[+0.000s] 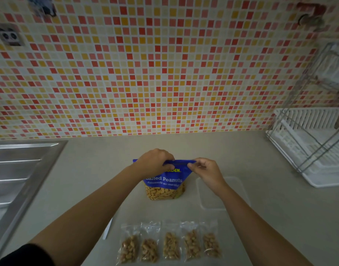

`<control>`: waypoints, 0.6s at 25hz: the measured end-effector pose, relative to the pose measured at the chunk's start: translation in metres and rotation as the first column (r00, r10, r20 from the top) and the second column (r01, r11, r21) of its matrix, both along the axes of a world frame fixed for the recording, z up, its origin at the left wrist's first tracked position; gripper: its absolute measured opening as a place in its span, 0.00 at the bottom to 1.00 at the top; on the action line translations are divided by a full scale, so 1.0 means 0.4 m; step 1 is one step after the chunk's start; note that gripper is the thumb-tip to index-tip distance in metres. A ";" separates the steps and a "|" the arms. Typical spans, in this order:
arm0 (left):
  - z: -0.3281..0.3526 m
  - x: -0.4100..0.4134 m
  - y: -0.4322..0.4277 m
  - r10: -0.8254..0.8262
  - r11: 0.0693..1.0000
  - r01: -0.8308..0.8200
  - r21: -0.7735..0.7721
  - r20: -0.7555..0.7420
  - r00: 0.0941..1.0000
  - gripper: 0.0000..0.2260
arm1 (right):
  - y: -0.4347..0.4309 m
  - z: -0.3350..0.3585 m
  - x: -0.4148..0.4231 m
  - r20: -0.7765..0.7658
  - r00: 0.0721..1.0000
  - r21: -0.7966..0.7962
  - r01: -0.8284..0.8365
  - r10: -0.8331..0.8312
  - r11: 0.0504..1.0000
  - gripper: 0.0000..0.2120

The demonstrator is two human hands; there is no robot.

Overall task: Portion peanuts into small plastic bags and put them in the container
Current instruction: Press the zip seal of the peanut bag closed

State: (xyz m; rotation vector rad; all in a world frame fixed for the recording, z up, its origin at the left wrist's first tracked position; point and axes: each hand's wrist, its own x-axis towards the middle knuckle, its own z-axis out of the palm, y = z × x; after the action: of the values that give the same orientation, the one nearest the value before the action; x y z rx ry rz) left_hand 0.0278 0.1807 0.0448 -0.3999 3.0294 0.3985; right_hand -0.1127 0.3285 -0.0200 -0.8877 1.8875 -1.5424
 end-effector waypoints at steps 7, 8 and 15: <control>-0.010 -0.038 0.022 0.008 1.000 -0.008 -0.003 -0.064 0.998 0.12 | 0.008 0.016 -0.025 -0.068 0.991 0.061 -0.116 0.120 0.991 0.02; -0.012 -0.046 0.031 0.001 1.000 -0.001 -0.002 -0.081 0.997 0.11 | 0.010 0.020 -0.026 -0.094 0.988 0.066 -0.120 0.126 0.991 0.02; -0.033 -0.065 0.060 0.011 0.993 -0.029 -0.114 -0.157 0.988 0.12 | 0.009 0.025 -0.033 -0.405 0.907 0.227 -0.023 0.116 0.974 0.02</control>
State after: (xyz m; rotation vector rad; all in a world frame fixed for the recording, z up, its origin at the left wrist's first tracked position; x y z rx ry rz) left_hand 0.0019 0.2046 0.0317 -0.4259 3.2147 0.2666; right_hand -0.1258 0.3320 -0.0098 -1.2421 2.2395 -1.1347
